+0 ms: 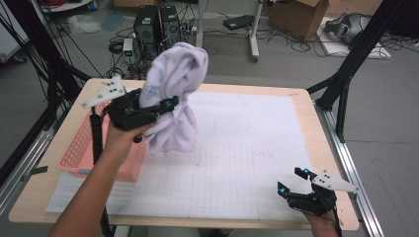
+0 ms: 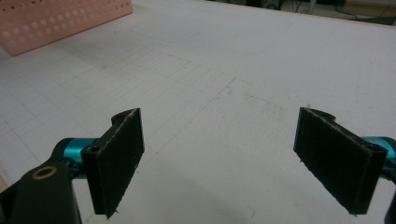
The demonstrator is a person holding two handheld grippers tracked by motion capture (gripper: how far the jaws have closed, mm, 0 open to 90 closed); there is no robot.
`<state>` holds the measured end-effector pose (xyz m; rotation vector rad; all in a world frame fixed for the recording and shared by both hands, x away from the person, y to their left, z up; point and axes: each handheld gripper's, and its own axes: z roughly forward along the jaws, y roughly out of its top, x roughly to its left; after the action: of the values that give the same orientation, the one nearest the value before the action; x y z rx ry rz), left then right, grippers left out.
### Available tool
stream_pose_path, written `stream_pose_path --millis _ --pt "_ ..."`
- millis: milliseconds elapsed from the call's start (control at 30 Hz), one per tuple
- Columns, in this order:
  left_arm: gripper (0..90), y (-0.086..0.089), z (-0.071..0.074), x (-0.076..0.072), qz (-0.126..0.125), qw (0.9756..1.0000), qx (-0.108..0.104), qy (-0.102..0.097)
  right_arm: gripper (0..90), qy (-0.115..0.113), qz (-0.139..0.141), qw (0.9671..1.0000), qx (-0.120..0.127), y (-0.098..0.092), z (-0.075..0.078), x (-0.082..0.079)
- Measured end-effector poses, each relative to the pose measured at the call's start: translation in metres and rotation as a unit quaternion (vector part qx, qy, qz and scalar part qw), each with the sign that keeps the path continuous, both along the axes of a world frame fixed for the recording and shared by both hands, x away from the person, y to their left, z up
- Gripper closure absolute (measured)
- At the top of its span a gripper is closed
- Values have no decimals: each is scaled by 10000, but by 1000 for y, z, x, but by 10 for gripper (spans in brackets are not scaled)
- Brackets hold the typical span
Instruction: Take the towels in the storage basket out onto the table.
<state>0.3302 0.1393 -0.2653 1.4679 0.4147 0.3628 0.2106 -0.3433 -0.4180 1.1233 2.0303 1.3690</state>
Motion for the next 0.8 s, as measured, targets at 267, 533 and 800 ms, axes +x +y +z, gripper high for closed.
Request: stream_pose_path --millis 267,533,800 --pt "553 -55 -38 9 -275 9984 429 256 147 -15 4 10000 -11 -2 0 1" --pt "550 -87 -85 19 -307 9944 787 640 147 26 -33 10000 26 -4 0 0" --pt "542 -105 -125 31 -75 9892 999 1072 147 41 -20 10000 16 -4 -1 0"
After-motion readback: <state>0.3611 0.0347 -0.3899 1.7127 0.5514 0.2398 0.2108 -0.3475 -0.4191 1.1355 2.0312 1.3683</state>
